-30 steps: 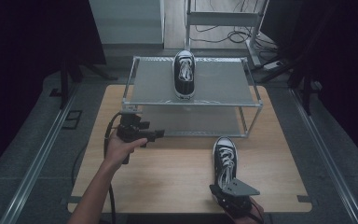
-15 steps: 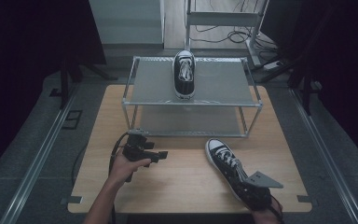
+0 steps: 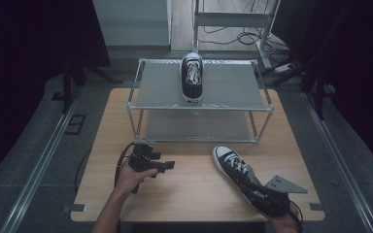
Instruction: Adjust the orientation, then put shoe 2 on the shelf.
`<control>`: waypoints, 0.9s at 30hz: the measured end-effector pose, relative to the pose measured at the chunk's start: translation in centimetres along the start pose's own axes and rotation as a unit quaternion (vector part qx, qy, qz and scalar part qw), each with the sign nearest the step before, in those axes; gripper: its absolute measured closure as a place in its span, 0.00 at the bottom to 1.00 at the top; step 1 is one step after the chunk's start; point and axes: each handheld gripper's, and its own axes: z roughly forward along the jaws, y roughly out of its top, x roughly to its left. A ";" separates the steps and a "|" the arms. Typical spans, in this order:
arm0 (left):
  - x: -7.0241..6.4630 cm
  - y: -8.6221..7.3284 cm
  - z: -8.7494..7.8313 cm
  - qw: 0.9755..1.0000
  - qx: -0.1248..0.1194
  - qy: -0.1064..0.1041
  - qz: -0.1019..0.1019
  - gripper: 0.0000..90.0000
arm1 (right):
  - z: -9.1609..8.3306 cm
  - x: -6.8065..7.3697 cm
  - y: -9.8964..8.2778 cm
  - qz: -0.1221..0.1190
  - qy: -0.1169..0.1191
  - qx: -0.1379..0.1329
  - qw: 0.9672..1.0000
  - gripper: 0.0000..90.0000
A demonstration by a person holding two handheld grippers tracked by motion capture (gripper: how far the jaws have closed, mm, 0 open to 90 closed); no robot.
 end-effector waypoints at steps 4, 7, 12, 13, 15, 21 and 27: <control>0.2 -0.2 -0.1 1.000 0.000 -0.002 -0.003 0.25 | -0.3 -0.1 1.5 -0.001 -0.007 -0.011 1.000 0.56; 0.2 -0.4 -0.1 1.000 0.000 0.001 -0.006 0.25 | 0.1 -0.9 3.0 -0.002 -0.014 0.004 1.000 0.37; 0.2 -0.8 0.0 1.000 0.001 -0.001 -0.010 0.25 | 0.7 -1.7 5.0 -0.019 -0.024 0.026 0.999 0.25; 0.2 -0.8 0.0 1.000 0.001 -0.001 -0.010 0.25 | 0.7 -1.7 5.0 -0.019 -0.024 0.026 0.999 0.25; 0.3 -0.9 0.0 1.000 0.002 -0.003 -0.011 0.25 | 1.1 -1.9 5.7 -0.017 -0.015 0.031 0.999 0.24; 0.5 -1.1 -0.1 1.000 0.005 -0.003 -0.014 0.25 | 2.9 -2.7 6.6 -0.013 -0.005 0.060 0.998 0.25; 0.7 -1.4 -0.2 1.000 0.004 -0.001 -0.020 0.25 | 4.8 -3.4 7.3 -0.004 0.003 0.090 0.996 0.24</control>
